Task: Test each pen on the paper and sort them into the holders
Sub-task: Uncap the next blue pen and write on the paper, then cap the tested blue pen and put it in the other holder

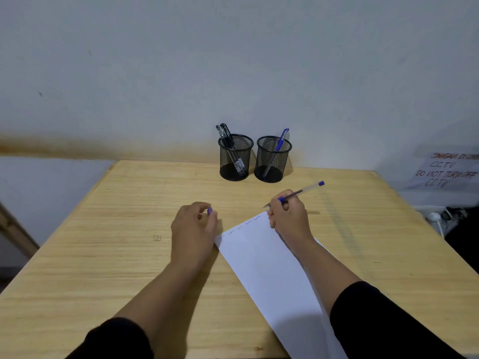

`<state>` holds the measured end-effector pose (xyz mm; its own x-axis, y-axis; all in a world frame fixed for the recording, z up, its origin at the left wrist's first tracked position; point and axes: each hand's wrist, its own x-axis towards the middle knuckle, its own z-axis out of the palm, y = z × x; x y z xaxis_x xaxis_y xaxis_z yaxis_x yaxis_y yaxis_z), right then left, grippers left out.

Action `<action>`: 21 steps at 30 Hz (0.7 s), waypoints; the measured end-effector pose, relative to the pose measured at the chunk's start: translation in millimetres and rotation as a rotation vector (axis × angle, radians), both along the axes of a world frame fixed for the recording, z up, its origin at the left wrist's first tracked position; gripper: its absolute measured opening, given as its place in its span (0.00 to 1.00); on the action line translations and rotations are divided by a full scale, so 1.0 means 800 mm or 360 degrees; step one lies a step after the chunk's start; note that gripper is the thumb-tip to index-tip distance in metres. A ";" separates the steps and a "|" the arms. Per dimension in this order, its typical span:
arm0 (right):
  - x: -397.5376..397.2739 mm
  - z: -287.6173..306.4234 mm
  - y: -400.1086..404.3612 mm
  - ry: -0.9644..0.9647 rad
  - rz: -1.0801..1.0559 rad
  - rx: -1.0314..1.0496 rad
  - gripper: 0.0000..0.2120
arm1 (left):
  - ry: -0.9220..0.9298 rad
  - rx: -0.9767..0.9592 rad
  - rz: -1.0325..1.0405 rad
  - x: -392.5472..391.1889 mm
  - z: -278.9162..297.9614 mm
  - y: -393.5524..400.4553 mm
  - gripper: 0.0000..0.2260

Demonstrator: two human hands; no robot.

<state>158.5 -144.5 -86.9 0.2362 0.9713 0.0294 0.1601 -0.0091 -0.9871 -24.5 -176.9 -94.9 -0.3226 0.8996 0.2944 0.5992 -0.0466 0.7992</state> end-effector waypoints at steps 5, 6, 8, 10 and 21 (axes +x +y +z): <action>0.009 0.008 -0.004 0.0158 -0.0057 -0.0033 0.06 | 0.0263 -0.0330 -0.0095 -0.002 0.005 0.038 0.14; 0.010 0.012 -0.005 0.0182 -0.0053 -0.0025 0.07 | 0.0319 -0.0370 -0.0107 0.000 0.006 0.042 0.13; 0.011 0.021 -0.009 0.0261 -0.0033 -0.0012 0.09 | 0.0425 -0.0407 -0.0106 0.002 0.008 0.049 0.11; 0.010 0.034 -0.013 0.0369 0.0007 0.0008 0.09 | 0.0472 -0.0421 -0.0109 0.003 0.011 0.052 0.10; -0.021 0.072 -0.041 0.0052 0.0378 0.0227 0.02 | -0.1632 -0.0532 -0.0017 0.021 0.064 0.039 0.06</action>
<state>141.5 -177.1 -29.2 0.0056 0.9861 0.1661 0.1089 0.1645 -0.9803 -7.4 -145.6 -43.5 -0.2675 0.8884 -0.3730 -0.3623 0.2660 0.8933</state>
